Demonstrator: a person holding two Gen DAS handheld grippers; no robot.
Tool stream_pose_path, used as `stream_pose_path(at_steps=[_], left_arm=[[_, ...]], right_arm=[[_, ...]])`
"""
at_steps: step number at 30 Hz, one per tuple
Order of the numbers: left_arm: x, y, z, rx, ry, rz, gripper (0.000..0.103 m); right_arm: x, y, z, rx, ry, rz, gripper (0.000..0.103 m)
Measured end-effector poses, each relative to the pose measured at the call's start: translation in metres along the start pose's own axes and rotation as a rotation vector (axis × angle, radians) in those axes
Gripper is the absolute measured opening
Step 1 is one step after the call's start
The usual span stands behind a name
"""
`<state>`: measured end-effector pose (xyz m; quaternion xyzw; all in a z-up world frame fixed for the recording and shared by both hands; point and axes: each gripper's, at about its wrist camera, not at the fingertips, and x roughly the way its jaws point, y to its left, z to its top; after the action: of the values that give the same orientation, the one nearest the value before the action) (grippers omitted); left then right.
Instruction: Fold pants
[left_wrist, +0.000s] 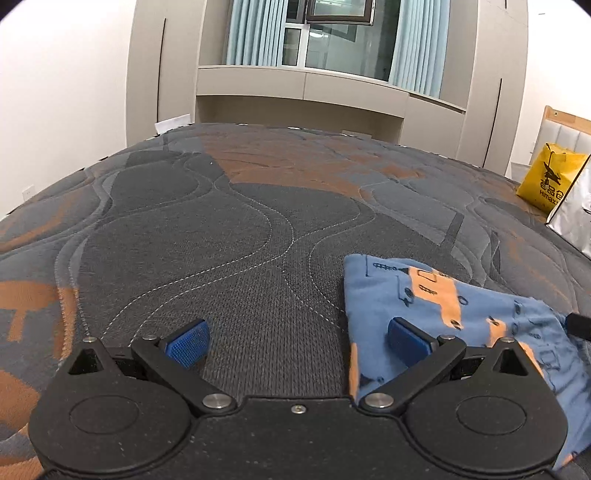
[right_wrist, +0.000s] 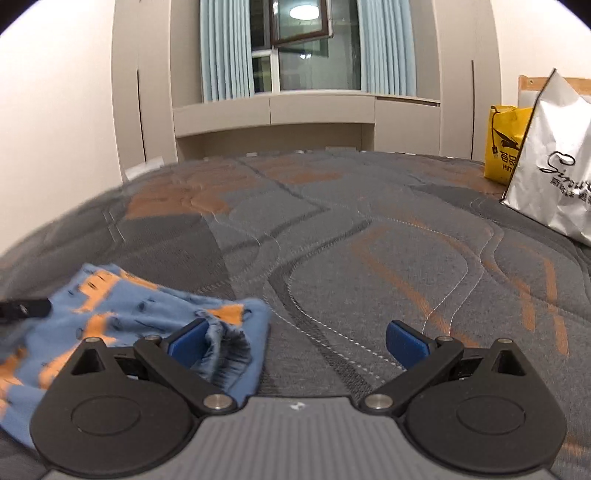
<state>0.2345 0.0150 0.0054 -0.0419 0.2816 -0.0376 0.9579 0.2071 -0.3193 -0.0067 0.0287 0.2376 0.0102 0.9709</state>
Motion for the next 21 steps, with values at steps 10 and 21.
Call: stream_pose_path(at_steps=[10,21], left_arm=[[-0.029,-0.022,-0.032,-0.018,0.026,-0.092,0.103],[-0.029,-0.018,-0.044,-0.046,0.004,-0.093,0.103]], right_arm=[[-0.031,0.008,-0.024,0.052,0.062,0.070,0.103],[-0.036,0.004,-0.040,0.120,0.048,0.091,0.103]])
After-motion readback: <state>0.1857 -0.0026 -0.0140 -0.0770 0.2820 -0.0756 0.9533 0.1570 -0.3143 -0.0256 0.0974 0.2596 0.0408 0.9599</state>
